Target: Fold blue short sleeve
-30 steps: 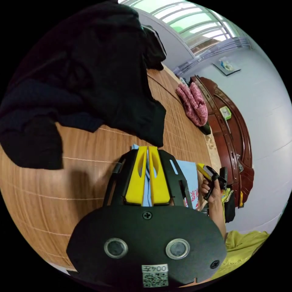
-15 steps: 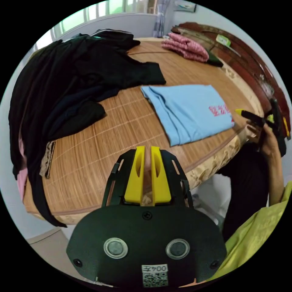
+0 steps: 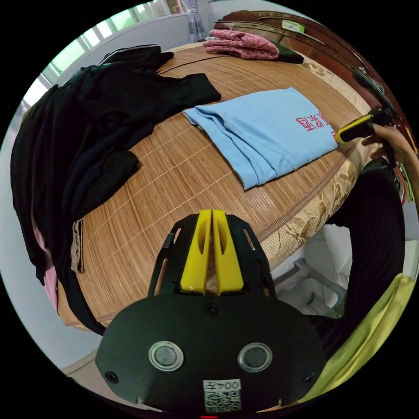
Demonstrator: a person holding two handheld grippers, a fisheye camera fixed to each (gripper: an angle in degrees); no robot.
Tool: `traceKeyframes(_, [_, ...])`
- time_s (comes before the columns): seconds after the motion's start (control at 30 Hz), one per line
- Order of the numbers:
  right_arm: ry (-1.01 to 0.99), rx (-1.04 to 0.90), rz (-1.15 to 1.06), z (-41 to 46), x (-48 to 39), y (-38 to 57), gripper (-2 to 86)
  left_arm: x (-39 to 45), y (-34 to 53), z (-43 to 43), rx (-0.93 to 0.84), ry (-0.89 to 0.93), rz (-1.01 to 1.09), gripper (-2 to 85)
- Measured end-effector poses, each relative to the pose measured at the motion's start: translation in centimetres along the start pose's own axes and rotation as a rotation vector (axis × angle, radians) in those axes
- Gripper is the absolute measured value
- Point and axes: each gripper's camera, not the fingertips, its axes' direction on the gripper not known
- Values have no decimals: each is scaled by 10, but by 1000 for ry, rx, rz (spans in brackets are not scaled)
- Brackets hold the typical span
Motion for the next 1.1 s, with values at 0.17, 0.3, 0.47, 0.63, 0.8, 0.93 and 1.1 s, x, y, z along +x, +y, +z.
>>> traceKeyframes(0.17, [35,-70,-68,-14,-19,-32,-9,-5,-13,-16,42,296,-1,82])
traceKeyframes(0.3, [38,-106,-105,-25,-29,-52,-9,18,-24,-36,147,186,75,154])
traceKeyframes(0.47, [67,-141,-133,-37,-44,-72,-9,46,-34,-29,79,161,168,168])
traceKeyframes(0.63, [68,-185,-145,-49,-55,-90,-8,52,-36,-25,92,186,154,140])
traceKeyframes(0.8, [49,-194,-124,-60,-60,-98,-8,58,-44,-21,51,140,150,104])
traceKeyframes(0.93, [20,-196,-127,-69,-62,-100,-8,56,-44,-17,46,137,133,71])
traceKeyframes(1.1, [-76,-171,-100,-79,-58,-96,-8,44,-32,-13,74,211,52,33])
